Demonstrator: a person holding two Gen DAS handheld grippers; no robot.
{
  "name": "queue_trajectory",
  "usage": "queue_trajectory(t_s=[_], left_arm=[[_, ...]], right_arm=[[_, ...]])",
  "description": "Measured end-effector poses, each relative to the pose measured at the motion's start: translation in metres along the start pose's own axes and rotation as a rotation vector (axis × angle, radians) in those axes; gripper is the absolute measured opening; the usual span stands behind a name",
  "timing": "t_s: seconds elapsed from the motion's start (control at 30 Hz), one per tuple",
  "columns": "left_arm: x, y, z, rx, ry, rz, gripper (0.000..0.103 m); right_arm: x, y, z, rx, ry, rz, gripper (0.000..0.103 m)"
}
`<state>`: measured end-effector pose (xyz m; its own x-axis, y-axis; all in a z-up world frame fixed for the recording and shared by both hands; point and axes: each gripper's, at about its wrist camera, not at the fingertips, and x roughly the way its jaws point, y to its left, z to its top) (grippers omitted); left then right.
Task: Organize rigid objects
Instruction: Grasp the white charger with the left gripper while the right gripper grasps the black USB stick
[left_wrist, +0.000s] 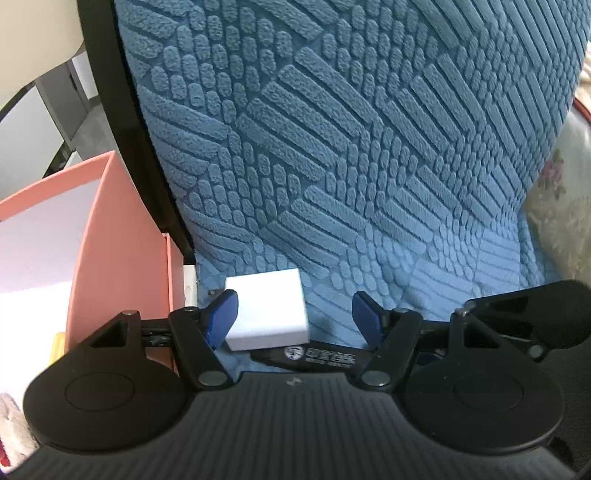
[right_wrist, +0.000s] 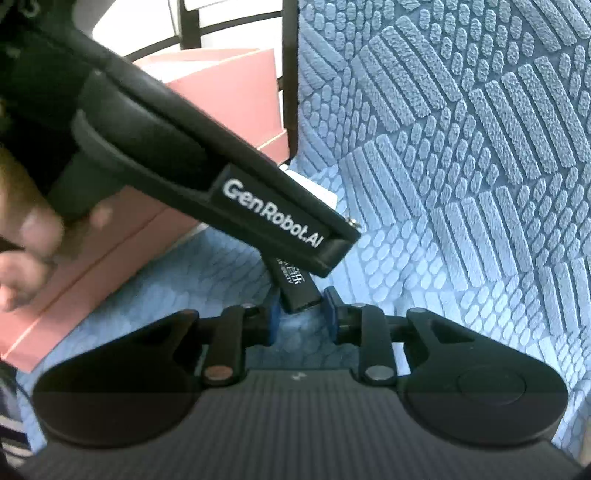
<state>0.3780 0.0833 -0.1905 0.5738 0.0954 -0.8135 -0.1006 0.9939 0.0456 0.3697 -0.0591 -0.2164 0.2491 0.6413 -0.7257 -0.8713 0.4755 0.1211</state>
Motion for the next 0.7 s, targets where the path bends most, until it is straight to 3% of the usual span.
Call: queue_trajectory(t_s=[0.43, 0.57, 0.7], left_arm=[[0.005, -0.004, -0.005, 0.026, 0.030, 0.022, 0.074], [0.009, -0.004, -0.007, 0.024, 0.031, 0.055, 0.063], [0.017, -0.004, -0.010, 0.033, 0.038, 0.070, 0.061]], right_arm=[[-0.063, 0.004, -0.009, 0.102, 0.012, -0.048, 0.028], [-0.072, 0.008, -0.011, 0.121, 0.014, -0.052, 0.028], [-0.079, 0.011, -0.015, 0.142, 0.030, -0.068, 0.028]])
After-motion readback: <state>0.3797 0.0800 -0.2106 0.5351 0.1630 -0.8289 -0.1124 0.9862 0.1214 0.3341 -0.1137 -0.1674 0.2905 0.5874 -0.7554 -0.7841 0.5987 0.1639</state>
